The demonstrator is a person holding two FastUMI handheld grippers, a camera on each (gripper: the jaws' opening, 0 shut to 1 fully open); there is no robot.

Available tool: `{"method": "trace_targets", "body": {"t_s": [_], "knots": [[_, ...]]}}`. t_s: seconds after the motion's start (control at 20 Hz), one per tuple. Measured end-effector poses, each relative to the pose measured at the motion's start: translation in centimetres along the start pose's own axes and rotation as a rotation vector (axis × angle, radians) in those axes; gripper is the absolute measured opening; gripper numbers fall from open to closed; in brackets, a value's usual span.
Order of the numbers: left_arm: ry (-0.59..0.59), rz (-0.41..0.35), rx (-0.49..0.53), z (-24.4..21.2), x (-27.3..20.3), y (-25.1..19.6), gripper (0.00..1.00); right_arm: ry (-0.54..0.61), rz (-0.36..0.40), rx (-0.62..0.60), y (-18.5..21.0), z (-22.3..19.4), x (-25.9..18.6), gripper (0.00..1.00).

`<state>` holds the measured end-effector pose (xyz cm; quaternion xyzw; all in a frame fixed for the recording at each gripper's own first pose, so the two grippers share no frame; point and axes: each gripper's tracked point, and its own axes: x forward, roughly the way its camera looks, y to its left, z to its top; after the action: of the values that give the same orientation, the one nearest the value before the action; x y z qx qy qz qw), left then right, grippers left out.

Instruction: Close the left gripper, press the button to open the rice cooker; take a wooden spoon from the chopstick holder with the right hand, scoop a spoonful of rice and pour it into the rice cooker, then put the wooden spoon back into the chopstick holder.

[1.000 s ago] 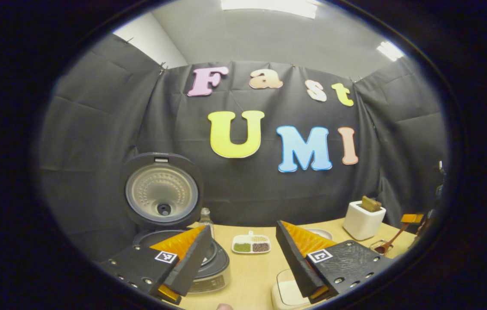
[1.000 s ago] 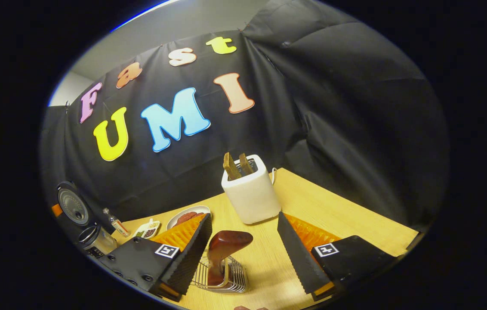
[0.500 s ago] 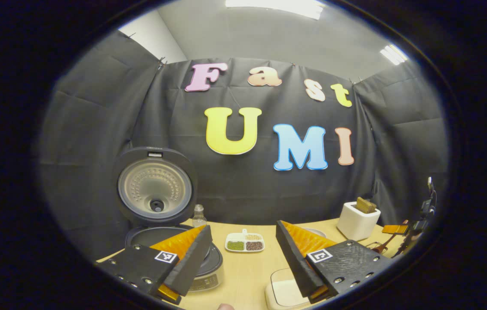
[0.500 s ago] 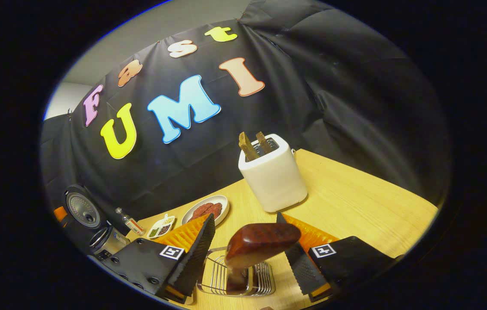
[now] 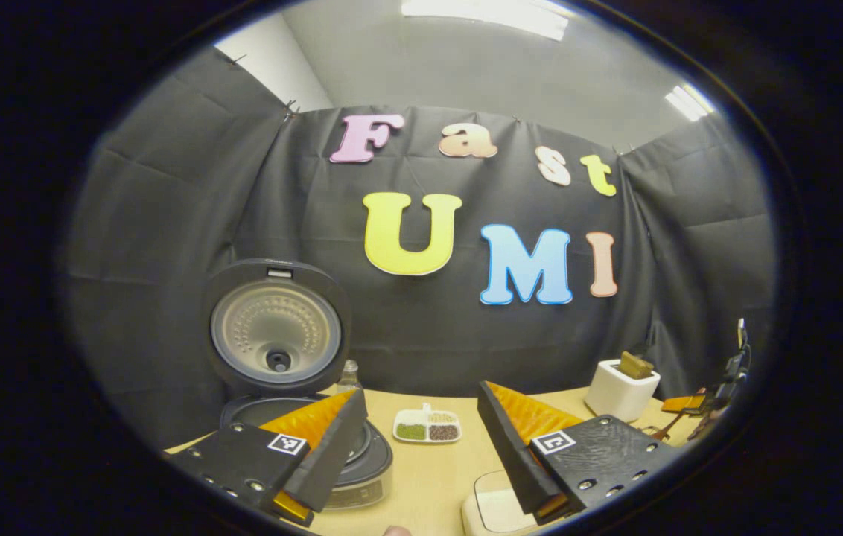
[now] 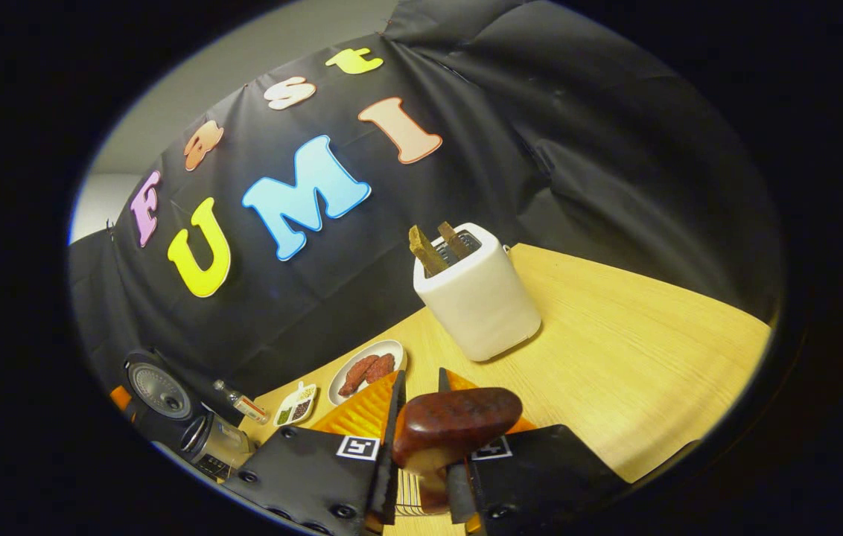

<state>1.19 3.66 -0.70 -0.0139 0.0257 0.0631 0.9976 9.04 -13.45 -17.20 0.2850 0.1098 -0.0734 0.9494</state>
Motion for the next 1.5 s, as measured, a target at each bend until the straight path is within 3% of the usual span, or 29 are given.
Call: {"method": "trace_targets", "body": {"t_s": [0.5,0.8,1.05,1.3,1.5], "knots": [[0.007,0.006,-0.023,-1.0,-0.3,1.2,0.93,-0.139,0.015,-0.133,5.6,5.6,-3.5,0.26],[0.000,0.009,-0.047,-1.5,-1.3,2.9,0.94,-0.206,0.087,-0.189,11.1,7.7,-6.0,0.28],[0.010,0.015,-0.090,-2.0,-2.0,4.3,0.93,-0.171,0.204,-0.203,17.0,5.5,-6.7,0.29],[0.012,-0.007,-0.054,-2.2,-2.6,4.0,0.92,-0.125,0.353,-0.210,23.1,2.2,-7.3,0.29],[0.030,-0.046,-0.040,-3.1,-2.5,2.4,0.92,-0.066,0.352,-0.302,24.3,-1.3,-5.5,0.29]]}}
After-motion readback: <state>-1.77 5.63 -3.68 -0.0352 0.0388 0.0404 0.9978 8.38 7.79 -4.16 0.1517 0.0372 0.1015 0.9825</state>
